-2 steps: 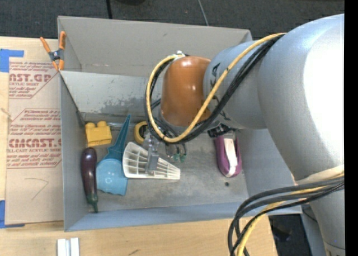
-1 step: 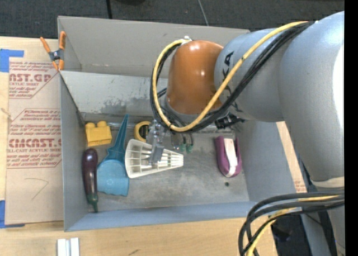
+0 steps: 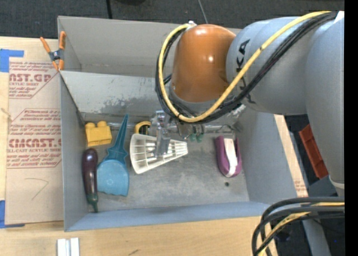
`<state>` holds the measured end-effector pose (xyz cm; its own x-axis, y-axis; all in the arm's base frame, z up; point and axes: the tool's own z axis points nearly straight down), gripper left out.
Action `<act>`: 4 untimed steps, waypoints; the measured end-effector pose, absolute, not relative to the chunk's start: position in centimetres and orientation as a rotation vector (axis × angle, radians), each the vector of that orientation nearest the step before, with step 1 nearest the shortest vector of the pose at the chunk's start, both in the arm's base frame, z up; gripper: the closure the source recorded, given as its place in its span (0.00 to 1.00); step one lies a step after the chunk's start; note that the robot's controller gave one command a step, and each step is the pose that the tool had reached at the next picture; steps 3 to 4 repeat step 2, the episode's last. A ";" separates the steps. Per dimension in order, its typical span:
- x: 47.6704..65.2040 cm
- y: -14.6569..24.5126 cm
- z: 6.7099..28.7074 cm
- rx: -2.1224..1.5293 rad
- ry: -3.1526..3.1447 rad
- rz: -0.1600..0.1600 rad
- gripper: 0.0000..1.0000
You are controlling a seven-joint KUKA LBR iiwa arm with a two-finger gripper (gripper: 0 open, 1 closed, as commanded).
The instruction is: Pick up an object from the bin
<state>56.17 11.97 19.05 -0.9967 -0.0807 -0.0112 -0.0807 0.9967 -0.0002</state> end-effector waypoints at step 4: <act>56.7 12.3 22.3 -0.347 3.123 0.001 1.00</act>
Offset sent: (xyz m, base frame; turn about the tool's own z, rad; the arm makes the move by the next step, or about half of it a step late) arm 0.0028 0.0015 0.1019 -0.0355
